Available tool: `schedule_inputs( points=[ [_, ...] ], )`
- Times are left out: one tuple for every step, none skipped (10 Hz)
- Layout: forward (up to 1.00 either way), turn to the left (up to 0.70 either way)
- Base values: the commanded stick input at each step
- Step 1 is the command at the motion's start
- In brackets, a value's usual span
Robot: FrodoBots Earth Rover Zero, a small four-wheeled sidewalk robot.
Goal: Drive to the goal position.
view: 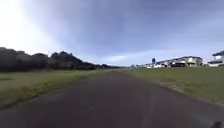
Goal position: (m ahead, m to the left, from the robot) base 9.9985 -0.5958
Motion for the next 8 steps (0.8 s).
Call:
schedule_inputs(
  points=[
    [1.0, 0.0],
    [1.0, 0.0],
    [1.0, 0.0],
    [1.0, 0.0],
    [1.0, 0.0],
    [1.0, 0.0],
    [1.0, 0.0],
    [1.0, 0.0]
  ],
)
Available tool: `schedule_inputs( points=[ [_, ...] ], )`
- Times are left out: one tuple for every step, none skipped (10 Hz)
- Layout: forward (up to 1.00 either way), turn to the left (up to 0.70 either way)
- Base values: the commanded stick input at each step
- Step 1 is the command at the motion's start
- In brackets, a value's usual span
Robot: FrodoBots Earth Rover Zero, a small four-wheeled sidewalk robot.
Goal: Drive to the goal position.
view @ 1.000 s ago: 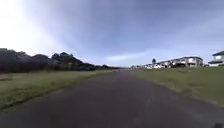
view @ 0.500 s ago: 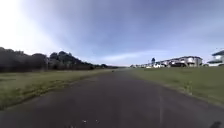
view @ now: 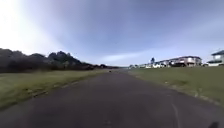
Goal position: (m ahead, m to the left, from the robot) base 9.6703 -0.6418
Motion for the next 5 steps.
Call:
schedule_inputs(
  points=[
    [1.0, 0.0],
    [1.0, 0.0],
    [1.0, 0.0],
    [1.0, 0.0],
    [1.0, 0.0]
  ],
)
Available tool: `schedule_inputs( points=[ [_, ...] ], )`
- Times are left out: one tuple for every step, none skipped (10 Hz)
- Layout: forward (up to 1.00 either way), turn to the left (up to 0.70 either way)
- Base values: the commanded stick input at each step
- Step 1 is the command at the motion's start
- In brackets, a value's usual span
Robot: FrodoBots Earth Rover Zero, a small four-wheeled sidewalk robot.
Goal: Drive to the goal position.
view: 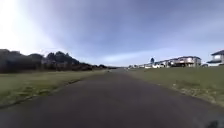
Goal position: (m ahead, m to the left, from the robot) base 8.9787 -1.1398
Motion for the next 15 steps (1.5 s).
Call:
schedule_inputs(
  points=[
    [1.0, 0.0],
    [1.0, 0.0],
    [1.0, 0.0],
    [1.0, 0.0],
    [1.0, 0.0],
    [1.0, 0.0],
    [1.0, 0.0],
    [1.0, 0.0],
    [1.0, 0.0],
    [1.0, 0.0],
    [1.0, 0.0],
    [1.0, 0.0],
    [1.0, 0.0],
    [1.0, 0.0],
    [1.0, 0.0]
  ],
)
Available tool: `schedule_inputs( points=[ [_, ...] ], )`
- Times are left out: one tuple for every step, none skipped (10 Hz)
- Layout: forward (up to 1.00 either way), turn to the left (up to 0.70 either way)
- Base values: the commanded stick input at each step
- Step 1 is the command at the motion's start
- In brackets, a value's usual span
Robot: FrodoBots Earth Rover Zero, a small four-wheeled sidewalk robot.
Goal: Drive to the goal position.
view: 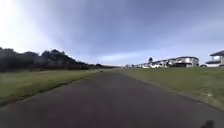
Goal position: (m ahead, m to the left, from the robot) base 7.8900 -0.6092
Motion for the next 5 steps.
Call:
schedule_inputs(
  points=[
    [1.0, 0.0],
    [1.0, 0.0],
    [1.0, 0.0],
    [1.0, 0.0],
    [1.0, 0.0]
  ],
)
